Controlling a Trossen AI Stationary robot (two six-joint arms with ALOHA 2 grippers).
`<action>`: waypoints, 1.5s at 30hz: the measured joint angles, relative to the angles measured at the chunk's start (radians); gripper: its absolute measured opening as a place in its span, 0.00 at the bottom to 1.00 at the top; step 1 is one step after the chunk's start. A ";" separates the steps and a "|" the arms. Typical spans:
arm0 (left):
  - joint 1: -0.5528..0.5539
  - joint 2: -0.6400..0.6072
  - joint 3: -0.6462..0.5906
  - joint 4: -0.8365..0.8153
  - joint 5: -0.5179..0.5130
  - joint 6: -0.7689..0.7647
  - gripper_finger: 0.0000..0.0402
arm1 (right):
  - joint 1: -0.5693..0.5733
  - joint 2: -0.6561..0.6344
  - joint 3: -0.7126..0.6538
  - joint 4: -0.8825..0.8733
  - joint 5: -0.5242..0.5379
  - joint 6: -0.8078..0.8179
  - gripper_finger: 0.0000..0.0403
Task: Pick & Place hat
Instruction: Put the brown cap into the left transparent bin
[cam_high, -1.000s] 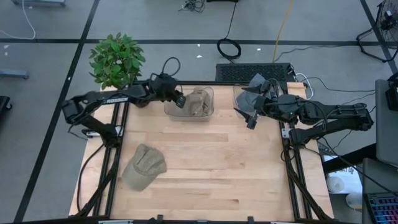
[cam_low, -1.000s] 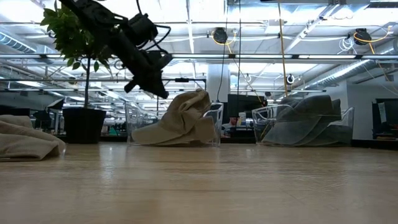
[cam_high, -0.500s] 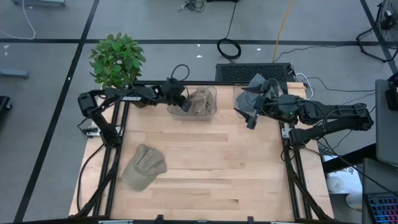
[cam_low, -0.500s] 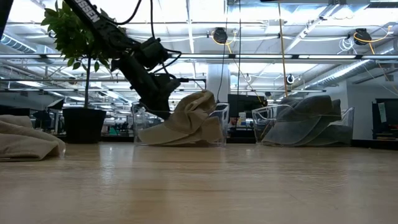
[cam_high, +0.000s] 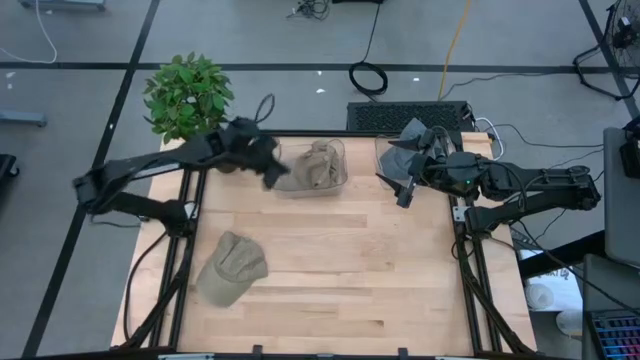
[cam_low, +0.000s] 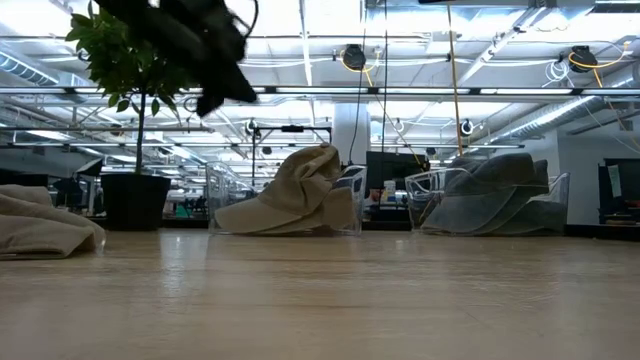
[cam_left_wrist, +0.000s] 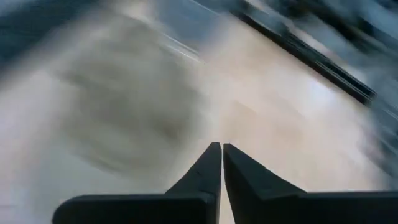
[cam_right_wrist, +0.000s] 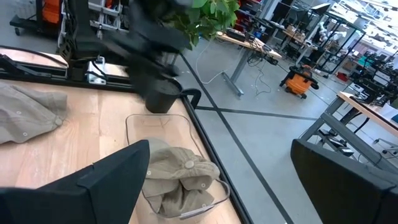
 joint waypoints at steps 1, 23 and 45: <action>-0.018 -0.038 0.000 -0.058 0.083 0.030 0.07 | 0.000 0.000 0.000 0.000 0.000 0.000 0.94; -1.089 -0.081 -0.002 -0.674 -0.463 -1.285 0.24 | -0.011 0.011 0.000 -0.007 0.000 -0.011 0.94; -1.063 0.141 -0.002 -0.879 -0.288 -1.465 0.39 | -0.061 0.069 0.000 0.000 0.000 -0.009 0.94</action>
